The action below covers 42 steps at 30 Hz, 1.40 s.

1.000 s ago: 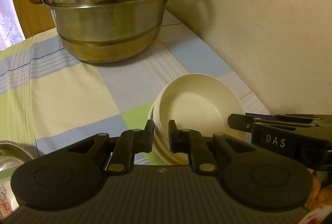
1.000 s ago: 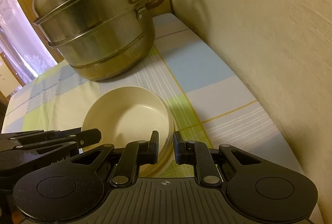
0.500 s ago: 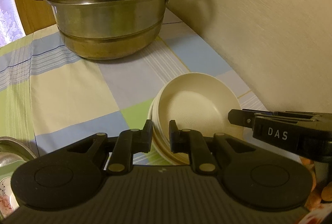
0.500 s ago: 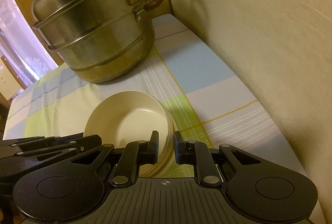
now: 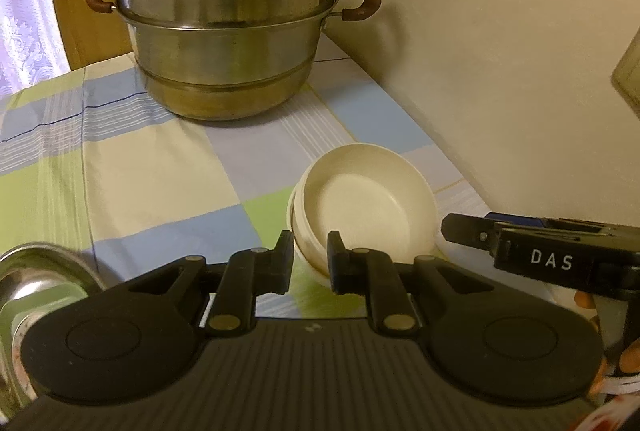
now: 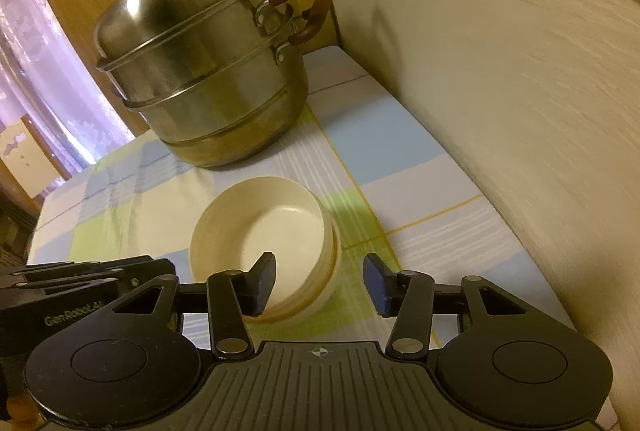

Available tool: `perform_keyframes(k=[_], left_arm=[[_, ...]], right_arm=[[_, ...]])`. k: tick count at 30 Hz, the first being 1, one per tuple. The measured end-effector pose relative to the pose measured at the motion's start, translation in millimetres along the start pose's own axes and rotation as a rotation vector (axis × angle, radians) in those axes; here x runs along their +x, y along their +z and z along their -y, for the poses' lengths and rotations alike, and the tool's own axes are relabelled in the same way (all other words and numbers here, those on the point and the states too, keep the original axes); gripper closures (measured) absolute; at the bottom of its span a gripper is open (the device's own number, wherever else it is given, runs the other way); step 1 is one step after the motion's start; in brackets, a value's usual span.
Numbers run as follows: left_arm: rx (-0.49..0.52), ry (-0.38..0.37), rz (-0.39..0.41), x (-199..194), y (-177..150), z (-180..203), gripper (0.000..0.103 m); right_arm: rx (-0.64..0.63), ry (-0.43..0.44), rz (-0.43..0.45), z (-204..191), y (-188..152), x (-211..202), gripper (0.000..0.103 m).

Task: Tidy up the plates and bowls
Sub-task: 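Open the right gripper to release the cream bowl, then raise the right gripper away and move it toward the small steel bowl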

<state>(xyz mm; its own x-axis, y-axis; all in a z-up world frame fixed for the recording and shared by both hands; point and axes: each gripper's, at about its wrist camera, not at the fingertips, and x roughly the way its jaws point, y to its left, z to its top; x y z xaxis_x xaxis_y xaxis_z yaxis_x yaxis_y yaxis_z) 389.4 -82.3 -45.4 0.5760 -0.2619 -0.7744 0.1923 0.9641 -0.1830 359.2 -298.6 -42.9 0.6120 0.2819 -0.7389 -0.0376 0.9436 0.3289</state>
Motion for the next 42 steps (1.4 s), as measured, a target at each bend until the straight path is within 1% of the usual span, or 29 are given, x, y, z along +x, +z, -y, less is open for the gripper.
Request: perform_keyframes(k=[4, 9, 12, 21, 26, 34, 42], left_arm=[[-0.010, 0.001, 0.006, -19, -8, 0, 0.088], [-0.016, 0.017, 0.011, -43, -22, 2, 0.088], [-0.017, 0.030, 0.007, -56, -32, 5, 0.088], [-0.019, 0.044, -0.004, -92, -67, 12, 0.087], [-0.029, 0.067, -0.009, -109, -89, 15, 0.087], [-0.058, 0.084, -0.036, -123, -123, 27, 0.087], [-0.088, 0.095, -0.057, -130, -151, 42, 0.087]], right_arm=[[0.006, 0.017, 0.008, 3, -7, -17, 0.049], [0.008, 0.042, 0.023, 6, -16, -43, 0.041], [0.004, 0.054, 0.028, 8, -22, -58, 0.039], [-0.022, 0.081, 0.006, 6, -49, -92, 0.037], [-0.025, 0.091, -0.006, 10, -67, -107, 0.037], [-0.050, 0.090, -0.026, 17, -91, -123, 0.037], [-0.070, 0.110, -0.074, 23, -119, -134, 0.037]])
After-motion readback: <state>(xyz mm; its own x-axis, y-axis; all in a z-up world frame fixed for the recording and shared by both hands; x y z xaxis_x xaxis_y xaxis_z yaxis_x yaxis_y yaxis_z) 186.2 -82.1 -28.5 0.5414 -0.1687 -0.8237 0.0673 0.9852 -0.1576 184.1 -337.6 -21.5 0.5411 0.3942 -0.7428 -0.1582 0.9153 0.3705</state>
